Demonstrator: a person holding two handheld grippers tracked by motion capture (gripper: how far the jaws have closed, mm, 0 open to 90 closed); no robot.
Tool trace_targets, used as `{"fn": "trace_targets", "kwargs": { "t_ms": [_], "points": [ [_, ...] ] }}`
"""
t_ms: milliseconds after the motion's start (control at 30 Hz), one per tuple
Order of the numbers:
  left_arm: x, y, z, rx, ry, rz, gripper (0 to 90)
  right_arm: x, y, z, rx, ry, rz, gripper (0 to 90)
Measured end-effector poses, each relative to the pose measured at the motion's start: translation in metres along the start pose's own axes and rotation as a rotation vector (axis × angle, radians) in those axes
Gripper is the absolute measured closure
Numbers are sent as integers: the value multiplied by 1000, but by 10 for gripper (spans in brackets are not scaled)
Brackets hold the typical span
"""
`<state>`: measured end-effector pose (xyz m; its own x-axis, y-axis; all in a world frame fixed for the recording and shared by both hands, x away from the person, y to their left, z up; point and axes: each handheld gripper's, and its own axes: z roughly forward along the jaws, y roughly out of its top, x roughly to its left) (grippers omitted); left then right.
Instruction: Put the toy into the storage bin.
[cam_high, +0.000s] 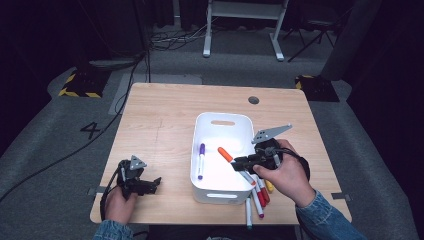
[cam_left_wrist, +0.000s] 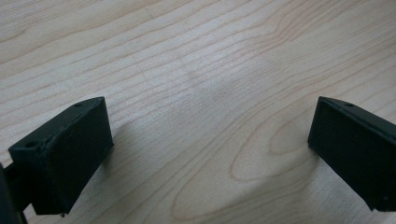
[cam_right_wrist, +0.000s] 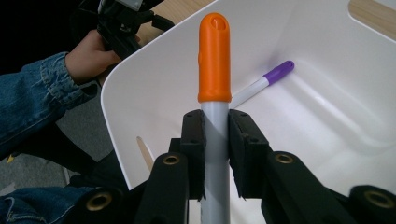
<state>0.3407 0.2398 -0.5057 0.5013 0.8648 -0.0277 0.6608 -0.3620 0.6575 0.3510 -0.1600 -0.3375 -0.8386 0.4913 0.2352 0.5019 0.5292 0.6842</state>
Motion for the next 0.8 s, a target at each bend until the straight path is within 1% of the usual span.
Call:
{"fn": "trace_targets", "kwargs": {
  "t_ms": [100,133,167,300,333,367,433,500,533,767,800],
  "points": [
    [0,0,0,1,1,0,0,3,-1,5,18,4,2,770],
    [0,0,0,0,0,0,0,2,-2,6,22,1,-16,770],
    [0,0,0,0,1,0,0,4,-2,7,32,5,-6,770],
    [0,0,0,0,0,0,0,5,-4,12,53,0,-25,770],
    [0,0,0,0,0,0,0,6,-5,14,59,-4,-20,770],
    [0,0,0,0,0,0,0,5,-5,15,64,-3,-33,770],
    [0,0,0,0,0,0,0,7,-6,18,76,-4,-28,770],
    [0,0,0,0,1,0,0,7,-7,22,85,-5,-45,769],
    [0,0,0,0,0,0,0,7,-7,23,89,-13,-49,770],
    [0,0,0,0,0,0,0,9,-10,33,126,-21,-66,769],
    [0,0,0,0,0,0,0,10,-11,34,139,-32,-59,769]
  ]
}}
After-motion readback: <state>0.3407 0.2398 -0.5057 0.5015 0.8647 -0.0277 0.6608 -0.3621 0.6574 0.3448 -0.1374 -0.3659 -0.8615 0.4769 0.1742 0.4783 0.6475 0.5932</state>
